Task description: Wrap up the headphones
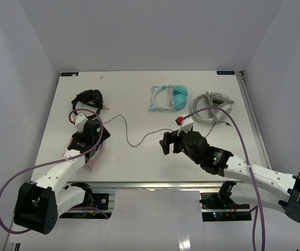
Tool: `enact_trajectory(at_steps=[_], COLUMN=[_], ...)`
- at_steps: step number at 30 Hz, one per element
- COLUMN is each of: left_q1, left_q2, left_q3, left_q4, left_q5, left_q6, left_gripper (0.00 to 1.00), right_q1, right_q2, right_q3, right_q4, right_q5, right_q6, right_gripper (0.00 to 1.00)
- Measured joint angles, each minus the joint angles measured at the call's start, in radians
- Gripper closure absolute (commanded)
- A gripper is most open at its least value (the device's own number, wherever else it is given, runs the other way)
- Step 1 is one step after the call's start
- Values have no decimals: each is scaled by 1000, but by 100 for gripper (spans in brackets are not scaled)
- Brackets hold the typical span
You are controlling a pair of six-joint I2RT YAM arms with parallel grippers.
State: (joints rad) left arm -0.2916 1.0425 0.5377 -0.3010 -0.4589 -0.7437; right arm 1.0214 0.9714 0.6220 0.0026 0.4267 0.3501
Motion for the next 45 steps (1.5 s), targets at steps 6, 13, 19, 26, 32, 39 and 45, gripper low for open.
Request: enact_trajectory(at_steps=[6, 13, 19, 26, 32, 39, 45], left_q1=[0, 0, -1, -82, -293, -458, -509], left_q2=[88, 169, 239, 205, 149, 221, 247], left_q3=[14, 29, 30, 0, -6, 18, 32], left_q4=[48, 91, 134, 169, 156, 182, 194], left_q5=[9, 15, 27, 38, 42, 95, 112], left_q6=[58, 104, 157, 193, 192, 248, 276], left_gripper=[5, 11, 32, 70, 77, 66, 17], right_q1=[0, 0, 0, 0, 0, 0, 0], right_q2=[-2, -10, -25, -27, -27, -27, -27], right_q3=[0, 0, 0, 0, 0, 0, 0], right_q4=[0, 0, 1, 1, 1, 1, 1], right_q5=[-7, -11, -15, -15, -15, -10, -7], right_q6=[-5, -12, -14, -15, -15, -15, -15], right_gripper=[10, 10, 10, 10, 10, 10, 10])
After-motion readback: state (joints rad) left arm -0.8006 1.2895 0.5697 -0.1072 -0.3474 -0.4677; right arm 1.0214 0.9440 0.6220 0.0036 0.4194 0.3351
